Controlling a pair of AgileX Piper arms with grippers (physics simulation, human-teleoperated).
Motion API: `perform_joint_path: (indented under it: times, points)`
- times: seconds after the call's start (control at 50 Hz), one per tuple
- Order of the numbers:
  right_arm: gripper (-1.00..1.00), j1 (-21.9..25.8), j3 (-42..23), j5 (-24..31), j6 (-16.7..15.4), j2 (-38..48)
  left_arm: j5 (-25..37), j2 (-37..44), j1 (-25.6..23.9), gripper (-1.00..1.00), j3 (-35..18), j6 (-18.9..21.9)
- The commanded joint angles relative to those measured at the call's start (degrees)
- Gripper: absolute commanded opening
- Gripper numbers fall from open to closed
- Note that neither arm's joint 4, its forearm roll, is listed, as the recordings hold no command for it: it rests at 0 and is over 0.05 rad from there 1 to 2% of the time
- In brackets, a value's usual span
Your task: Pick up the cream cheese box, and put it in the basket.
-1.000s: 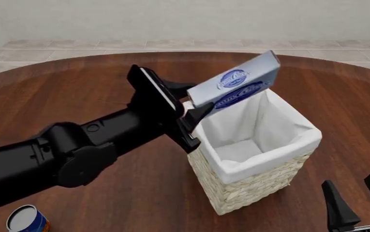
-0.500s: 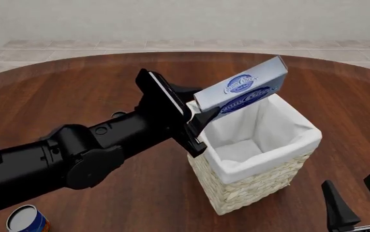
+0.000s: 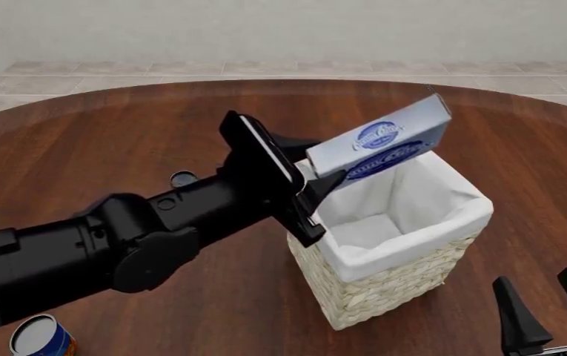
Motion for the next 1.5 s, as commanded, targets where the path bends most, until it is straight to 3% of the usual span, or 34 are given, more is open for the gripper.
perform_joint_path:
  times: [0.02,1.5]
  points:
    - [1.0,-0.2,-0.1,0.0,0.1,0.0,-0.3,0.6,-0.6,-1.0,-1.0,1.0]
    - [1.0,0.2,0.0,0.0,-0.8,0.0,-1.4,5.2,-1.5,-1.0,-1.2,0.7]
